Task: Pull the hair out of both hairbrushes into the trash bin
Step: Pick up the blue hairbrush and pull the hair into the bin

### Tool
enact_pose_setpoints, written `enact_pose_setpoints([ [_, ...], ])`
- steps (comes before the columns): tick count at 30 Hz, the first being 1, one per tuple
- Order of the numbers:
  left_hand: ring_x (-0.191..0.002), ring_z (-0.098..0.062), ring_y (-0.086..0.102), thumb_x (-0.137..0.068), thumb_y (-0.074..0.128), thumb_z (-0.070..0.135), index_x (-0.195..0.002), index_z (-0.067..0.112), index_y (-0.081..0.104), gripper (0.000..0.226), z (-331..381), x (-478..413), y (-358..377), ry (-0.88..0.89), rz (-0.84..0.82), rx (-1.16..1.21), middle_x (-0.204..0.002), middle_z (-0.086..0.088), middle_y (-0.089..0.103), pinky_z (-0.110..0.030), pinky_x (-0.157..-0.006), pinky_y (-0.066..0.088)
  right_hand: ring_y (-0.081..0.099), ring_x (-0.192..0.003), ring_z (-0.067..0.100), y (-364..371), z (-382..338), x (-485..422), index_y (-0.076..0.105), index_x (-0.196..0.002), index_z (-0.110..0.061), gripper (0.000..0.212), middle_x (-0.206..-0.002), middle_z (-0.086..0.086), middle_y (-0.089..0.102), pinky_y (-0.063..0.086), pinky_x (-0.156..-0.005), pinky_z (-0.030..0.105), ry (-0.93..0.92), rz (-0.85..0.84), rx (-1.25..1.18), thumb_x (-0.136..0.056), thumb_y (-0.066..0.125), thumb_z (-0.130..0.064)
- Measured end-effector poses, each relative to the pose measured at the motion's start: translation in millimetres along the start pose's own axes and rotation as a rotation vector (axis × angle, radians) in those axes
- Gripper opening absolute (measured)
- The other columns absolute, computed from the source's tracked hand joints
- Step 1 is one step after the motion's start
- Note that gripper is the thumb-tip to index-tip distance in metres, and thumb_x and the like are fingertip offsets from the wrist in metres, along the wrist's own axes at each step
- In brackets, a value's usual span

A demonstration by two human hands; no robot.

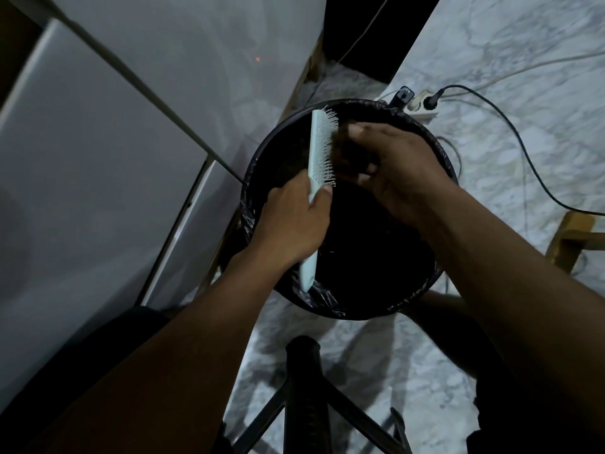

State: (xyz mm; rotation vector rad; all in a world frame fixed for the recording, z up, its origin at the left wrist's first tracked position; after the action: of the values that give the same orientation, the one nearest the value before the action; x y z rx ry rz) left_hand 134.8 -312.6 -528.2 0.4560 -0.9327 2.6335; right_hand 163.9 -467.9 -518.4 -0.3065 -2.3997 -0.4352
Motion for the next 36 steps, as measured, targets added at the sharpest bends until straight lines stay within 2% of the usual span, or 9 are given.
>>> enact_pose_setpoints([
  [4, -0.064, -0.013, 0.062, -0.099, 0.049, 0.035, -0.09, 0.015, 0.059, 0.024, 0.8, 1.1, 1.9, 0.004, -0.037, -0.003, -0.071, 0.002, 0.062, -0.028, -0.055, 0.043, 0.073, -0.085, 0.01, 0.9, -1.3, 6.2, 0.071, -0.114, -0.005, 0.035, -0.098, 0.006, 0.075, 0.06, -0.075, 0.022, -0.302, 0.017, 0.51, -0.081, 0.08, -0.009],
  [10, -0.058, -0.005, 0.057, -0.1, 0.051, 0.037, -0.094, 0.014, 0.063, 0.027, 5.0, -1.0, 0.3, 0.007, -0.031, 0.058, -0.064, 0.005, 0.058, -0.013, -0.048, 0.035, 0.073, -0.078, 0.025, -6.5, -2.2, 1.1, 0.069, -0.095, 0.001, 0.006, -0.087, 0.016, 0.072, 0.064, -0.069, 0.036, -0.074, 0.091, 0.054, -0.091, 0.065, 0.001],
  [14, -0.068, -0.008, 0.059, -0.1, 0.051, 0.039, -0.101, 0.018, 0.067, 0.026, 5.2, -1.9, -1.3, -0.016, -0.049, 0.077, -0.069, 0.005, 0.062, -0.024, -0.056, 0.038, 0.068, -0.093, 0.021, -7.1, 1.2, -3.3, 0.064, -0.092, -0.01, 0.013, -0.103, 0.01, 0.069, 0.06, -0.055, 0.027, 0.148, 0.098, -0.153, -0.097, 0.055, -0.002],
  [18, -0.072, -0.01, 0.064, -0.099, 0.05, 0.039, -0.104, 0.017, 0.065, 0.027, 1.8, -0.9, -1.9, -0.042, -0.044, 0.008, -0.081, 0.003, 0.068, -0.027, -0.059, 0.047, 0.068, -0.096, 0.023, -15.2, -2.9, -4.9, 0.064, -0.097, -0.01, 0.011, -0.107, 0.011, 0.068, 0.059, -0.05, 0.028, 0.18, 0.211, 0.005, -0.097, 0.056, -0.003],
  [21, -0.069, -0.002, 0.06, -0.1, 0.049, 0.035, -0.105, 0.015, 0.065, 0.026, -2.1, -4.0, -6.3, -0.099, 0.035, 0.023, -0.083, 0.007, 0.066, -0.018, -0.054, 0.04, 0.07, -0.093, 0.027, -27.5, -13.9, -4.3, 0.068, -0.103, -0.003, 0.011, -0.101, 0.013, 0.069, 0.06, -0.051, 0.03, 0.104, 0.324, 0.089, -0.093, 0.064, -0.002],
  [28, -0.075, -0.002, 0.061, -0.1, 0.051, 0.037, -0.105, 0.016, 0.066, 0.026, -2.6, -3.0, -4.0, -0.106, -0.008, 0.014, -0.085, 0.007, 0.067, -0.021, -0.059, 0.044, 0.065, -0.07, 0.019, -19.7, -10.0, 7.7, 0.071, -0.109, -0.01, 0.024, -0.088, 0.01, 0.069, 0.057, -0.058, 0.024, 0.146, 0.154, 0.564, -0.085, 0.072, -0.005],
  [30, -0.08, -0.001, 0.063, -0.1, 0.052, 0.038, -0.11, 0.016, 0.067, 0.029, -1.4, -2.6, -4.1, -0.105, -0.039, 0.034, -0.091, 0.006, 0.071, -0.02, -0.064, 0.047, 0.069, -0.072, 0.019, -16.9, -9.2, 8.0, 0.071, -0.111, -0.008, 0.026, -0.09, 0.01, 0.072, 0.058, -0.056, 0.02, 0.102, 0.14, 0.531, -0.087, 0.074, -0.016],
  [33, -0.08, 0.001, 0.064, -0.1, 0.054, 0.037, -0.114, 0.025, 0.069, 0.024, 3.0, -1.1, -0.5, -0.093, -0.14, 0.118, -0.092, 0.008, 0.072, -0.015, -0.064, 0.047, 0.071, -0.088, 0.021, -11.0, -2.2, 4.9, 0.073, -0.108, -0.007, 0.035, -0.096, 0.006, 0.077, 0.057, -0.08, 0.036, 0.076, 0.057, 0.406, -0.084, 0.077, -0.032],
  [36, -0.068, -0.003, 0.061, -0.1, 0.055, 0.035, -0.099, 0.028, 0.07, 0.016, 6.0, 0.3, 3.4, -0.077, -0.218, 0.199, -0.076, 0.01, 0.067, -0.024, -0.063, 0.044, 0.068, -0.082, 0.027, -7.3, 6.8, 1.9, 0.068, -0.11, 0.004, 0.039, -0.091, 0.015, 0.074, 0.054, -0.08, 0.04, 0.028, 0.04, 0.231, -0.082, 0.08, -0.021],
])
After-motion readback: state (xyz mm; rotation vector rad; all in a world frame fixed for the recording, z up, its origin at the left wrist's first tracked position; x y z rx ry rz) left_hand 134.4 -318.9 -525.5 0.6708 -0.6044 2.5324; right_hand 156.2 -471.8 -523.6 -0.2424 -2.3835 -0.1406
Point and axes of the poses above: each hand's wrist, its own x-axis away from the middle knuckle, its own y-axis out of the palm, z = x × y, the point moved 2 cm from there along -x, towards the middle knuckle
